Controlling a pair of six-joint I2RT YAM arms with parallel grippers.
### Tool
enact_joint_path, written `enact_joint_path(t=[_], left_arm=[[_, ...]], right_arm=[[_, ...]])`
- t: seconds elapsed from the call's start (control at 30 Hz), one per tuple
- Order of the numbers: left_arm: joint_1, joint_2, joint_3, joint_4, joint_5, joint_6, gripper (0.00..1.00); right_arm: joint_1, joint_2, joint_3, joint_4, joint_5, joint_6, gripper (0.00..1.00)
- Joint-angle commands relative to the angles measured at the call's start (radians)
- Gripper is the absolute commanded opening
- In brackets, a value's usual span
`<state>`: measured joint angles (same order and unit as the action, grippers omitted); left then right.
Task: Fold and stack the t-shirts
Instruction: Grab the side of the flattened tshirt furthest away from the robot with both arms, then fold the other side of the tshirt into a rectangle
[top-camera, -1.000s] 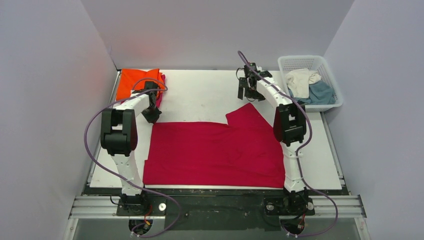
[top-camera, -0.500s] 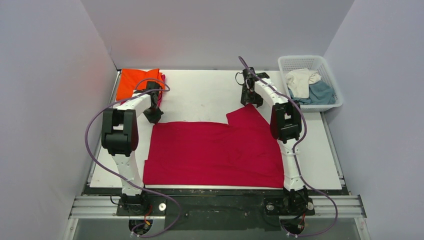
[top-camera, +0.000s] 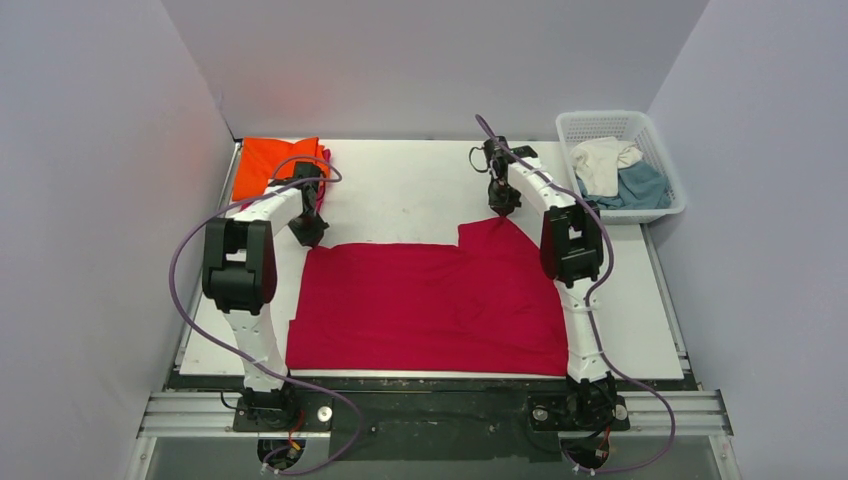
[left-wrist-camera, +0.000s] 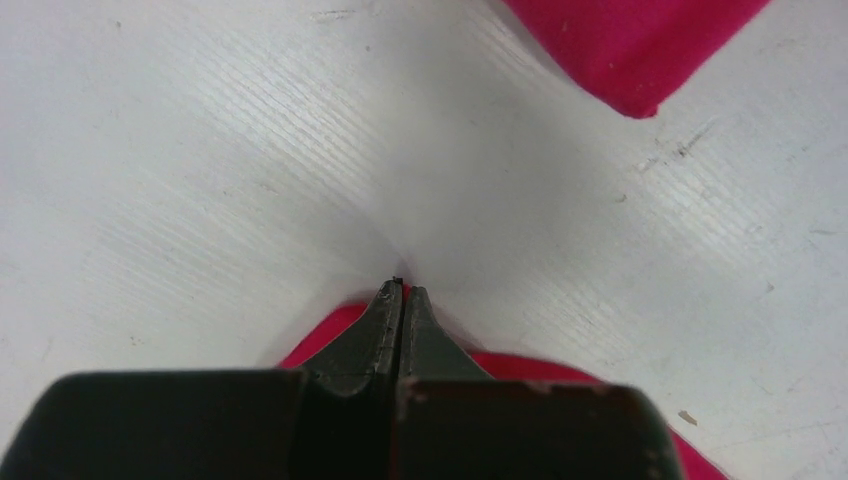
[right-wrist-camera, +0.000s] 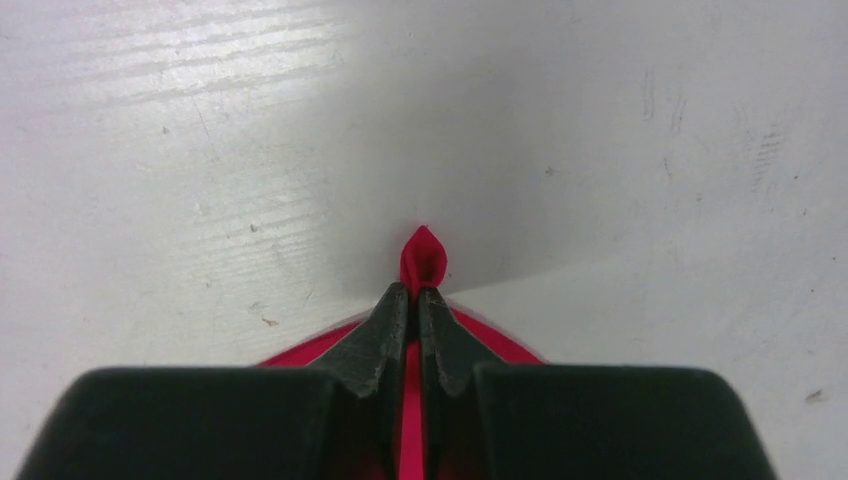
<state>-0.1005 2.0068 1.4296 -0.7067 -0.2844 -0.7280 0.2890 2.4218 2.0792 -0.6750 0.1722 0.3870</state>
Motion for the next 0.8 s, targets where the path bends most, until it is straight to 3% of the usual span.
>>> enact_joint_path(t=[0.0,0.43,0.77], left_arm=[[-0.018,-0.105,0.004,-0.012,0.019,0.005,0.0],[-0.065,-0.383,-0.232,-0.023,-0.038,-0.036,0.0],[-0.098,-0.639,-0.475,-0.051,-0.089,-0.118,0.0]], right_arm=[[0.021,-0.163,-0.069,0.007,0.044,-0.022,0.0],[0.106,-0.711,-0.686,0.155,0.017,0.008,0.0],[0.182,-1.038,-0.978,0.123,0.011,0.047,0.0]])
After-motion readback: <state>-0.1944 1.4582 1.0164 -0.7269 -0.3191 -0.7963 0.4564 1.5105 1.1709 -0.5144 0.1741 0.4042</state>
